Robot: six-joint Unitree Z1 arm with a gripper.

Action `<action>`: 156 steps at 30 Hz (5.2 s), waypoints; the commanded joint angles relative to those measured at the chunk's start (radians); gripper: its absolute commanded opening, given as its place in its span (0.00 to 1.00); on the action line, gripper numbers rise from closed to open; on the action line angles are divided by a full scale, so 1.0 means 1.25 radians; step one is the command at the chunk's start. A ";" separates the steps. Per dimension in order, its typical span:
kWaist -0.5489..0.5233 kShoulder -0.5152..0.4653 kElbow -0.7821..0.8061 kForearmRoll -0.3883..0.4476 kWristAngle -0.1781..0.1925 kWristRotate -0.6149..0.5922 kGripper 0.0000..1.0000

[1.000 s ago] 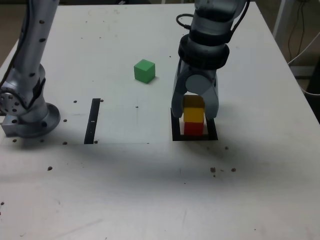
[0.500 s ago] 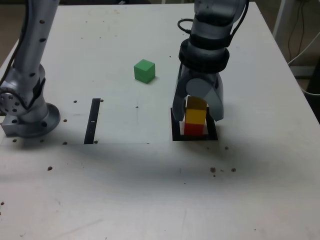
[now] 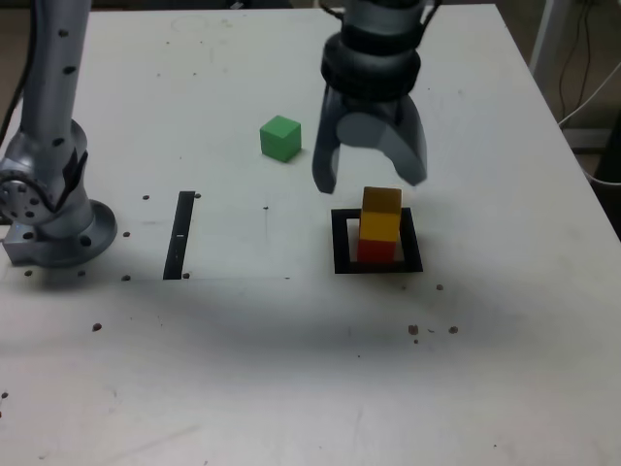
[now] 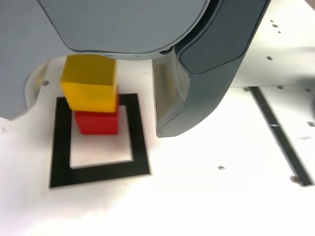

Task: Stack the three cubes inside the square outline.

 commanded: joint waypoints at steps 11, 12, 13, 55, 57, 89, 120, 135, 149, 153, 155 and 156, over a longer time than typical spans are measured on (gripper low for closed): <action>0.104 -0.067 0.033 0.049 0.019 0.053 0.99; 0.117 -0.069 0.039 0.049 0.020 0.061 0.99; 0.130 -0.072 0.045 0.048 0.022 0.069 0.99; 0.434 -0.055 0.129 -0.076 0.076 0.602 0.98; 0.437 -0.057 0.130 -0.082 0.076 0.633 0.98; 0.449 -0.042 0.233 -0.205 0.094 0.719 0.95; 0.427 -0.021 0.329 -0.335 0.114 0.643 0.41; 0.423 -0.023 0.331 -0.336 0.114 0.642 0.41; 0.412 -0.051 0.299 -0.282 0.115 0.629 0.41; 0.391 -0.067 0.259 -0.224 0.113 0.615 0.41; 0.377 -0.073 0.235 -0.193 0.109 0.607 0.41; 0.366 -0.077 0.218 -0.171 0.105 0.601 0.41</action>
